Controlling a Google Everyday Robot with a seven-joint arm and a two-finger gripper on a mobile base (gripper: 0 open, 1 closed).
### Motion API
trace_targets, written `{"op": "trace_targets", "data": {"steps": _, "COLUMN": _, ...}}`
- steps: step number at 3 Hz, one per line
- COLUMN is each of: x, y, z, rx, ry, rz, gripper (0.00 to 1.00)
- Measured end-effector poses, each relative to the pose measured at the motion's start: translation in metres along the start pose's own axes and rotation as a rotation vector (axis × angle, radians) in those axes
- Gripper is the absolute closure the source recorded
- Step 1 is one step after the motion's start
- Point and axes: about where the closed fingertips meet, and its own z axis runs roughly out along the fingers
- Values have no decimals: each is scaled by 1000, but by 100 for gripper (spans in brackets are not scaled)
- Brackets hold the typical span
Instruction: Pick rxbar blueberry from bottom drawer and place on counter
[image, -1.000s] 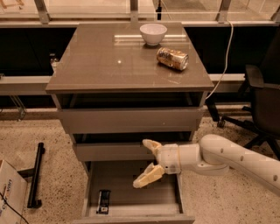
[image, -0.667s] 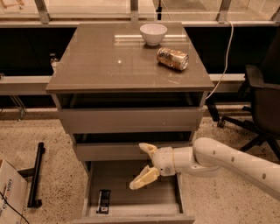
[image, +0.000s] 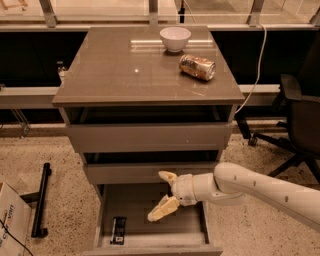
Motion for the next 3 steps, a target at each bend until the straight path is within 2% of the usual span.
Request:
{"op": "trace_targets", "data": {"steps": 1, "x": 11, "y": -7, "z": 15, "rx": 21, "ry": 6, "rz": 11, "gripper": 0}}
{"op": "trace_targets", "data": {"steps": 2, "x": 30, "y": -21, "z": 40, "rx": 36, "ry": 37, "rz": -8, "gripper": 0}}
{"op": "trace_targets", "data": {"steps": 3, "x": 54, "y": -38, "z": 75, "rx": 43, "ry": 92, "rz": -33, "gripper": 0}}
